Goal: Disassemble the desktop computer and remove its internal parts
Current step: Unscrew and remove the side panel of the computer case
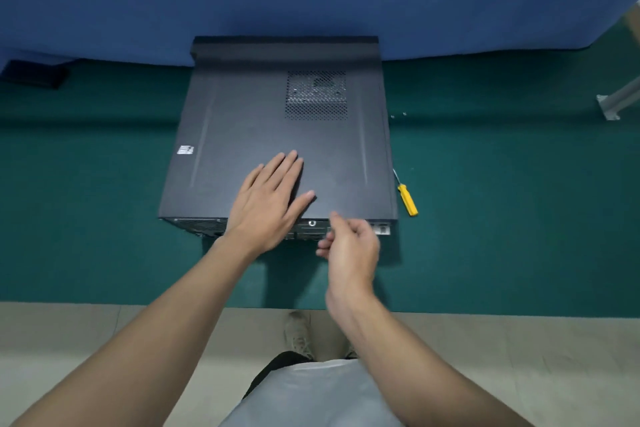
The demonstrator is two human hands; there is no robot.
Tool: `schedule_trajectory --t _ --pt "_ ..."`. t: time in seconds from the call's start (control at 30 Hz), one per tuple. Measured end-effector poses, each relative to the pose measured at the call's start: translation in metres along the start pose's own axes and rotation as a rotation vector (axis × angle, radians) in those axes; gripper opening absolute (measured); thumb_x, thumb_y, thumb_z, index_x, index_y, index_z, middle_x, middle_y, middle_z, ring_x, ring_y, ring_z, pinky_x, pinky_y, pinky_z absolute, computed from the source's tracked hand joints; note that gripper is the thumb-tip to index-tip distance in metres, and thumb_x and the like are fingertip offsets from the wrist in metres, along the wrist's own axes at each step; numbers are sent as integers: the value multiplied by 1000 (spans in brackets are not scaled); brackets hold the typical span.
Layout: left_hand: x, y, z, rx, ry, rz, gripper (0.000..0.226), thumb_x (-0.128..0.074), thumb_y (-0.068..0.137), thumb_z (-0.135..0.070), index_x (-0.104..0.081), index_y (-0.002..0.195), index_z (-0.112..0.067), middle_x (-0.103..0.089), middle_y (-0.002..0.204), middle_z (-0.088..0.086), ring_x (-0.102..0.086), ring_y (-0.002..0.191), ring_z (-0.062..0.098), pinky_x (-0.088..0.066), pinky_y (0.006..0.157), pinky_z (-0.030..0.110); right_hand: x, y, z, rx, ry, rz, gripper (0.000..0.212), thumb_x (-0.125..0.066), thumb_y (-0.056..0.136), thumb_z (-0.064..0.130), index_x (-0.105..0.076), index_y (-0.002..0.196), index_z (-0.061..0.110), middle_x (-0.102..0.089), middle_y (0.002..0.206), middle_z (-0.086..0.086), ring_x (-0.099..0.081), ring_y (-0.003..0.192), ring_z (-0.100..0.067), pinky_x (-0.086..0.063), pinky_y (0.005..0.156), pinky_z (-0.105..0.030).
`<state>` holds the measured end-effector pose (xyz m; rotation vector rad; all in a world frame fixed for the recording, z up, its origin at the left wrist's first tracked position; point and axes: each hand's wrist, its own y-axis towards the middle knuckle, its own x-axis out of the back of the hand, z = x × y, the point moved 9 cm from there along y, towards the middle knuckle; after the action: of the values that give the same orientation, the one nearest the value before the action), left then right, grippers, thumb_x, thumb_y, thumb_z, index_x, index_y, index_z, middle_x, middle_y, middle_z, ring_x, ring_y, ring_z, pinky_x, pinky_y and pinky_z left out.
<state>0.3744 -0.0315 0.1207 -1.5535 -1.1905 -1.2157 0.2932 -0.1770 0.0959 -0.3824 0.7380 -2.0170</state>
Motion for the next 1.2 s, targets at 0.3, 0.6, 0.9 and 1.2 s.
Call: schedule_trajectory --t 0.3,0.6,0.9,1.2 --pt "8 -50 81 -80 177 98 87 -28 90 -68 0 155 -17 5 162 -5 5 149 11 1 120 30 -81 -34 -60 -443 510 19 17 -72 83 11 -58 88 2 -58 90 -14 -62 87 -25 -55 82 -33" --pt "9 -52 94 -200 322 101 73 -35 100 -14 18 149 -1 18 160 17 17 148 28 8 120 38 -96 -32 -67 -477 560 -135 31 -83 73 20 -58 86 8 -61 79 -8 -53 66 -19 -51 58 -27" --pt "8 -54 90 -259 294 66 75 -35 91 7 9 151 2 11 160 21 11 148 32 3 122 41 -108 -26 -68 -424 770 -76 47 -85 66 13 -64 107 7 -69 85 -8 -63 61 -19 -49 49 -21" --pt "12 -61 87 -246 259 -28 78 -41 86 10 -2 153 1 0 161 19 1 150 31 -1 121 38 -107 -25 -68 -380 780 -40 46 -84 65 11 -65 106 11 -72 102 -8 -71 88 -25 -57 82 -39"
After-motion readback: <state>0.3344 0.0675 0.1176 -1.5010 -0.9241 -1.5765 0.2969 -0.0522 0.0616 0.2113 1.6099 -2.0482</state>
